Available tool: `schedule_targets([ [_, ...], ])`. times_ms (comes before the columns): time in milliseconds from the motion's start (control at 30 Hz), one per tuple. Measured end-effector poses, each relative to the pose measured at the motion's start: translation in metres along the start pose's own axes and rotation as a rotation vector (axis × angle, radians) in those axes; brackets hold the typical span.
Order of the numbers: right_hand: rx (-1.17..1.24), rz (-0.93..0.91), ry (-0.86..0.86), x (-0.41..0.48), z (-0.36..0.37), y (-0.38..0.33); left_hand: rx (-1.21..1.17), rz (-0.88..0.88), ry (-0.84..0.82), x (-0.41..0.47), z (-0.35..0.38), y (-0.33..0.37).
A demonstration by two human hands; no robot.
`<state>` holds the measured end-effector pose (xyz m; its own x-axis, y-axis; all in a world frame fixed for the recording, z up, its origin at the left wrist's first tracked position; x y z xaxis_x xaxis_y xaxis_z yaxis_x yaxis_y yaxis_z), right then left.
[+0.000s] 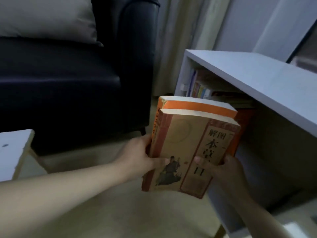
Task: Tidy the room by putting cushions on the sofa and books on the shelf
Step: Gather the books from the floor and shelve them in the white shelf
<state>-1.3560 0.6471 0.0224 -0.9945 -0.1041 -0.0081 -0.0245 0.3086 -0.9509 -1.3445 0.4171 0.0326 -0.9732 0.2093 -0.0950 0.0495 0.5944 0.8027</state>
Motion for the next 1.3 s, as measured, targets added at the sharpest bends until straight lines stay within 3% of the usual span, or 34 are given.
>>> schedule_targets([
  [133,-0.018,0.034,0.145,-0.006,-0.029,0.022,0.014,0.066,-0.076,0.037,0.028,0.01],
  [433,-0.128,0.105,0.498,-0.009,-0.091,0.033,0.138,0.168,-0.027,0.091,0.074,0.038],
  [733,-0.082,0.09,0.773,-0.007,-0.119,0.05,0.073,0.192,-0.019,0.125,0.1,0.054],
  [1000,0.162,0.068,0.718,0.003,-0.091,0.106,-0.057,0.217,-0.14,0.128,0.127,0.024],
  [1167,-0.068,0.217,0.772,-0.005,-0.08,0.122,-0.098,0.233,-0.206,0.133,0.128,0.026],
  [1300,0.092,0.36,0.604,0.01,-0.057,0.151,-0.052,0.259,-0.278,0.138,0.131,0.027],
])
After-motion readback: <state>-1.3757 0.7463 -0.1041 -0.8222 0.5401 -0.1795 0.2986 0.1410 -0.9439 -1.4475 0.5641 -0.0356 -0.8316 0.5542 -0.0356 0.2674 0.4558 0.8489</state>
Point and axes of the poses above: each hand's wrist, its own x-axis towards the middle knuckle, its own z-axis out of the palm, y = z × x, the point moved 10 cm from there along x, towards the middle knuckle, and after that the axes turned 9 degrees about -y, right-handed, at the moved point
